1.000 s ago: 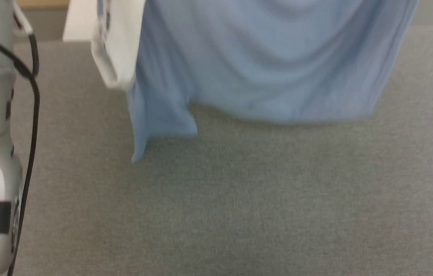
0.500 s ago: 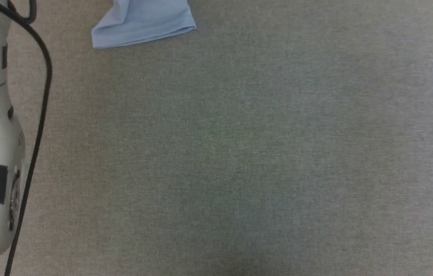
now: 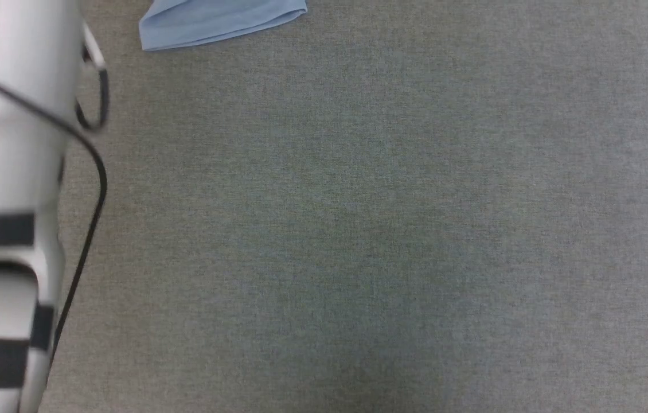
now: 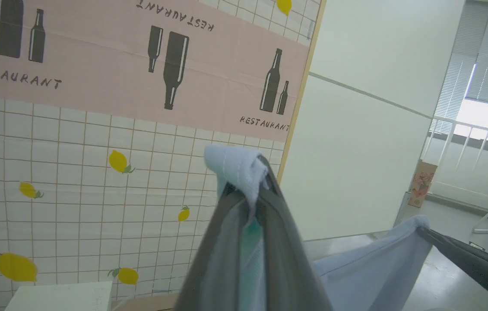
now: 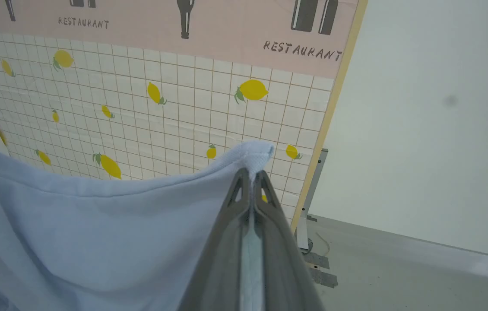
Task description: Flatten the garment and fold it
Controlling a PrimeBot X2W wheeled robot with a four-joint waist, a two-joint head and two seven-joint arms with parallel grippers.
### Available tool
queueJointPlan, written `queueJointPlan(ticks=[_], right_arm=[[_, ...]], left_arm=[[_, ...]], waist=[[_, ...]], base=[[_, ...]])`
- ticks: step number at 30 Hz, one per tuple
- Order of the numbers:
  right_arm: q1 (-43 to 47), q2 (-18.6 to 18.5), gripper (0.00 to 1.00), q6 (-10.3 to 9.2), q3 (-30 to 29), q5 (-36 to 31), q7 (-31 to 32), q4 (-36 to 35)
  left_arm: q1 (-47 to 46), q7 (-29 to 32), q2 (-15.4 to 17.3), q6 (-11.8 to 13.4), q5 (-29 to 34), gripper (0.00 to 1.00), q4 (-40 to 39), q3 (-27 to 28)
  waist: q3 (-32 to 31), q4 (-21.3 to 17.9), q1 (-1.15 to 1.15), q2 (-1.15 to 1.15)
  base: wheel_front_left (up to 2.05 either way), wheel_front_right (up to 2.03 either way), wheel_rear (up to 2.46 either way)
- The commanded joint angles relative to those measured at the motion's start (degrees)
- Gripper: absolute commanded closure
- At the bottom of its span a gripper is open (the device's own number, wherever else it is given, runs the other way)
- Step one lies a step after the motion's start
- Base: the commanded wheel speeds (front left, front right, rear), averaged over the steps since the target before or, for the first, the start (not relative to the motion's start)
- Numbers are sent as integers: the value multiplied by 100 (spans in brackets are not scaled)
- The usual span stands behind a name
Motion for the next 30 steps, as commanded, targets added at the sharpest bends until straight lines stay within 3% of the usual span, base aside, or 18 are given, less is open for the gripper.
queueJointPlan(ticks=[1, 6, 9, 12, 21, 26, 30], right_arm=[[263, -145, 100, -9, 132, 293, 32, -207], [1340, -706, 100, -9, 351, 1369, 396, -1468], [2328, -1007, 100, -9, 102, 1871, 763, -2513], [3270, -1053, 100, -9, -318, 2119, 1044, -3331], [6048, -377, 100, -9, -1364, 2236, 1850, -5026], [7138, 16, 100, -9, -1589, 2353, 2281, -5371], [7896, 107, 100, -9, -1647, 2414, 2652, -5450]], left_arm=[[289, 83, 109, -32, -118, 100, -291, -66], [1385, 445, 438, -7, -510, 100, -1732, -175], [2315, 664, 678, 283, -686, 100, -2760, -137], [3156, 757, 858, 542, -763, 100, -3512, -139], [5659, 570, 1105, 1002, -1005, 100, -4392, -333], [6633, 796, 1379, 1193, -1145, 100, -4523, -514], [7336, 1001, 1607, 1368, -1311, 100, -4529, -600]], waist=[[-101, 30, -1, 0], [-323, 99, -1, 0], [-502, 129, -1, 0], [-655, 150, -1, 0], [-1566, 202, -1, 0], [-1974, 199, -1, 0], [-2232, 177, -1, 0]], base=[[0, 0, 0], [0, 0, 0], [0, 0, 0], [0, 0, 0], [0, 0, 0], [0, 0, 0], [0, 0, 0]])
